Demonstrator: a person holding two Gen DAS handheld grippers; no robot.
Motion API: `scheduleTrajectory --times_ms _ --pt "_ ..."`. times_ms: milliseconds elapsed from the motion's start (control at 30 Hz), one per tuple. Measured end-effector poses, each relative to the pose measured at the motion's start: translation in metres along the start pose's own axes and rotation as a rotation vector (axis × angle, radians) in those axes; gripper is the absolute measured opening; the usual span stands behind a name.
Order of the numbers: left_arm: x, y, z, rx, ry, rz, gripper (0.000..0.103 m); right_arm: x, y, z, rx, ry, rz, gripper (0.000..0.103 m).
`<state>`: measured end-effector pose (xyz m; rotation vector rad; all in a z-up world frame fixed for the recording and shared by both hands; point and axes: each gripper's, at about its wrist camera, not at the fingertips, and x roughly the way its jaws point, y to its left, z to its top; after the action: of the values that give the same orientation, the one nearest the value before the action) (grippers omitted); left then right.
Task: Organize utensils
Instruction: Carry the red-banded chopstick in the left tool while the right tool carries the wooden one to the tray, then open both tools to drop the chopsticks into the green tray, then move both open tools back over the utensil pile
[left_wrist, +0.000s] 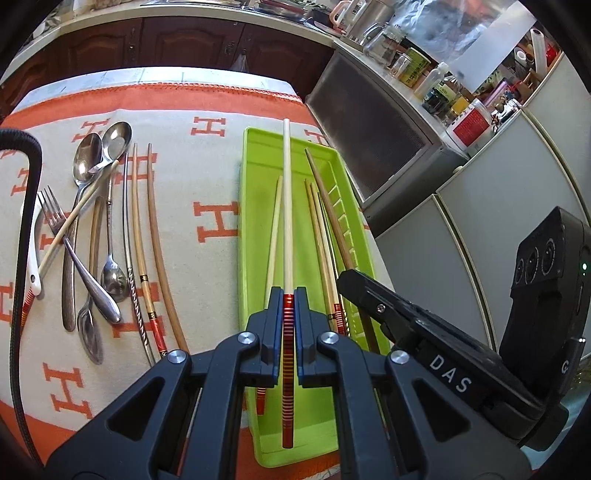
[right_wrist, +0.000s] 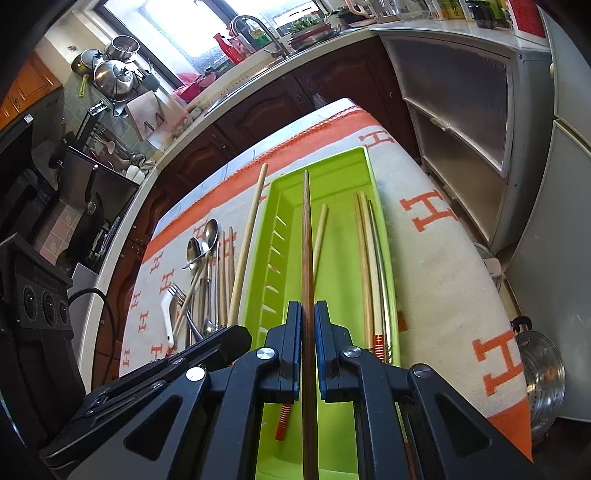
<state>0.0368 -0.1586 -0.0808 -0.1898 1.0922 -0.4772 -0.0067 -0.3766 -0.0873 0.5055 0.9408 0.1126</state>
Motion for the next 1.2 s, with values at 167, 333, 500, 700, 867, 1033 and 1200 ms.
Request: scheduleTrajectory --times_ms 167,333,500,700,867,1033,1200 --pt "0.0 -0.006 -0.002 0.024 0.0 0.029 0.003 0.009 -0.006 0.001 0.018 0.015 -0.013 0.011" --pt "-0.009 -0.006 -0.005 0.036 -0.007 0.046 0.004 0.005 -0.01 0.0 0.018 -0.017 -0.03 0.019" --pt "-0.022 0.001 -0.007 0.03 -0.028 0.065 0.028 0.001 -0.006 -0.001 0.006 -0.039 -0.04 0.023" --pt "-0.041 0.013 -0.007 0.003 -0.08 0.087 0.043 -0.005 0.002 -0.007 -0.008 -0.058 -0.052 0.034" --pt "-0.052 0.022 -0.007 -0.016 -0.1 0.096 0.043 -0.005 0.011 -0.01 -0.033 -0.051 -0.051 0.034" --pt "-0.059 0.031 -0.009 -0.03 -0.112 0.096 0.043 -0.005 0.025 -0.014 -0.065 -0.05 -0.052 0.034" --pt "-0.067 0.041 -0.011 -0.046 -0.124 0.098 0.043 -0.005 0.037 -0.017 -0.089 -0.046 -0.048 0.035"
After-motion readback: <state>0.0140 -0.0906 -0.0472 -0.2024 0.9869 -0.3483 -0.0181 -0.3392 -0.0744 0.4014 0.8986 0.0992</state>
